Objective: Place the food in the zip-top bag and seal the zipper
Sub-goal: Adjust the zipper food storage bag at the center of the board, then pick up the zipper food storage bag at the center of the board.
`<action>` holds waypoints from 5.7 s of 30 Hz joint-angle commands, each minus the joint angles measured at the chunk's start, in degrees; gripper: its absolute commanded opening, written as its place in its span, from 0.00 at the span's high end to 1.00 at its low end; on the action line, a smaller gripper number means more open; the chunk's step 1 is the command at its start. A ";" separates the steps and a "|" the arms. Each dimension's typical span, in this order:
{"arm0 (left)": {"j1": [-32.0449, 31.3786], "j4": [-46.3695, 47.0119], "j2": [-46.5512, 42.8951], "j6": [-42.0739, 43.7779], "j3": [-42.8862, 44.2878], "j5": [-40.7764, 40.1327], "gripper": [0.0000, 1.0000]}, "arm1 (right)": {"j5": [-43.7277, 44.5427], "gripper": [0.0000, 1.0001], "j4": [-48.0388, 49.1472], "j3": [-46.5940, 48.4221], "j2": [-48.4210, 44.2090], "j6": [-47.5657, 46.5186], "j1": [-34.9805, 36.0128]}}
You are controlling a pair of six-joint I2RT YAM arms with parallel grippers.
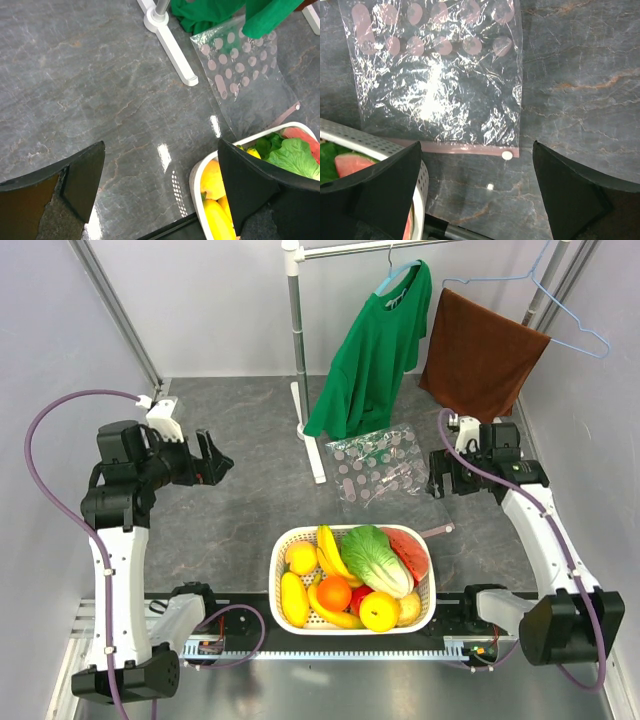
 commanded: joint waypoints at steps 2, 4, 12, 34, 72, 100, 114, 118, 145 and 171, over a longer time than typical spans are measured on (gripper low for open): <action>-0.19 4.81 -1.82 0.26 -0.60 0.44 0.00 | -2.22 0.02 6.14 -0.98 3.00 2.02 0.07; -0.19 5.78 -2.26 0.88 -1.12 2.10 0.00 | -3.19 0.02 8.24 -1.59 5.02 2.46 0.07; -0.19 9.91 -3.23 3.87 -3.84 10.81 0.00 | -6.09 0.02 16.50 -2.82 14.16 2.90 0.07; -0.37 16.59 0.02 3.52 -7.37 24.27 0.00 | -15.57 0.15 21.71 3.76 39.48 -10.29 0.07; -0.55 24.50 0.38 -1.05 -14.57 22.42 0.00 | -12.34 1.00 39.28 -11.08 16.03 37.17 -20.41; -0.55 23.27 -1.64 -0.44 -15.89 23.21 0.00 | -17.34 0.02 11.88 -0.80 15.57 -15.26 -17.61; -0.63 20.63 -0.50 2.20 -9.56 21.45 0.00 | -2.94 0.28 21.70 -0.73 28.13 -25.40 7.18; -0.64 20.54 -0.32 2.20 -10.09 21.37 0.00 | -0.56 0.29 22.23 1.12 31.13 -24.61 9.91; -0.72 20.72 0.82 2.20 -10.79 23.38 0.00 | -0.11 1.00 18.72 7.89 34.57 -19.34 11.76; -30.33 36.36 5.73 -32.34 -10.36 1.08 0.00 | -24.03 1.00 21.87 5.53 3.98 28.73 3.66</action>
